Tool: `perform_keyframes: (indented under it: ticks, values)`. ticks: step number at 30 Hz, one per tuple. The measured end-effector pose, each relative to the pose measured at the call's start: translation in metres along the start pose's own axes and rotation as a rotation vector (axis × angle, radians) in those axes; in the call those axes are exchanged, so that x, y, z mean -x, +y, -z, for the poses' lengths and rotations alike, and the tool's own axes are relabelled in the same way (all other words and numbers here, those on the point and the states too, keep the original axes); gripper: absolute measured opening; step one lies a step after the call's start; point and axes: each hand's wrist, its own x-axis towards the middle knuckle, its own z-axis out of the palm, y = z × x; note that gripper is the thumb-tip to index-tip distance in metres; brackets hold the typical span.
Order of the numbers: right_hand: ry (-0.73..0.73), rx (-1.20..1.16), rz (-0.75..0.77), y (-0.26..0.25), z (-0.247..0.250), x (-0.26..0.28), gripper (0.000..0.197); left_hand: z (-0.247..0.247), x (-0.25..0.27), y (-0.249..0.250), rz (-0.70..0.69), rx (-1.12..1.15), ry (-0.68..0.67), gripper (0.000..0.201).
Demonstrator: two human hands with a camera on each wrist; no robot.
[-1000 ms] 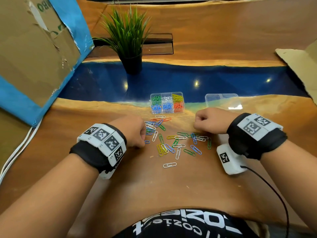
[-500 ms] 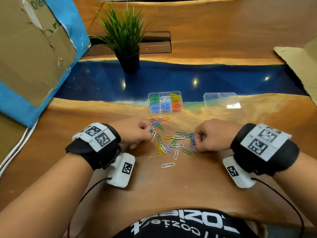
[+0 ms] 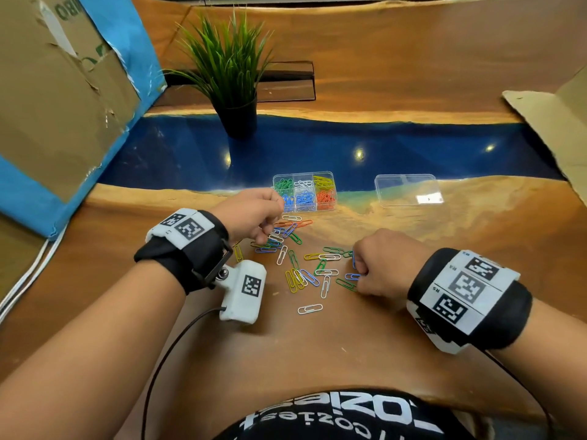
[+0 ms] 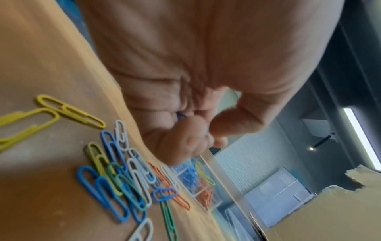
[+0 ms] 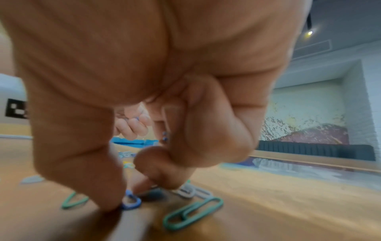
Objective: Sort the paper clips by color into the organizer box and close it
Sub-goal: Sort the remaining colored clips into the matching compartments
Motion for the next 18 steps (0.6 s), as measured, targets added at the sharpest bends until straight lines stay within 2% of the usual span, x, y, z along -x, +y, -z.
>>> perform_keyframes:
  ticks: [7,10,13,18]
  values:
    - [0.000,0.009,-0.013,-0.002,0.001,-0.001,0.018,0.003,-0.021,0.024,-0.009,-0.027,0.173,0.020]
    - [-0.013,0.023,-0.020,-0.005,0.002,-0.001,0.013,0.000,-0.031,0.035,0.038,-0.011,0.201,0.020]
    - [-0.028,0.030,-0.016,-0.004,0.001,-0.001,0.013,-0.002,-0.038,0.034,0.058,-0.107,0.228,0.022]
    - [-0.052,-0.013,0.024,0.001,0.000,-0.003,0.018,-0.003,-0.036,0.035,0.028,-0.159,0.235,0.013]
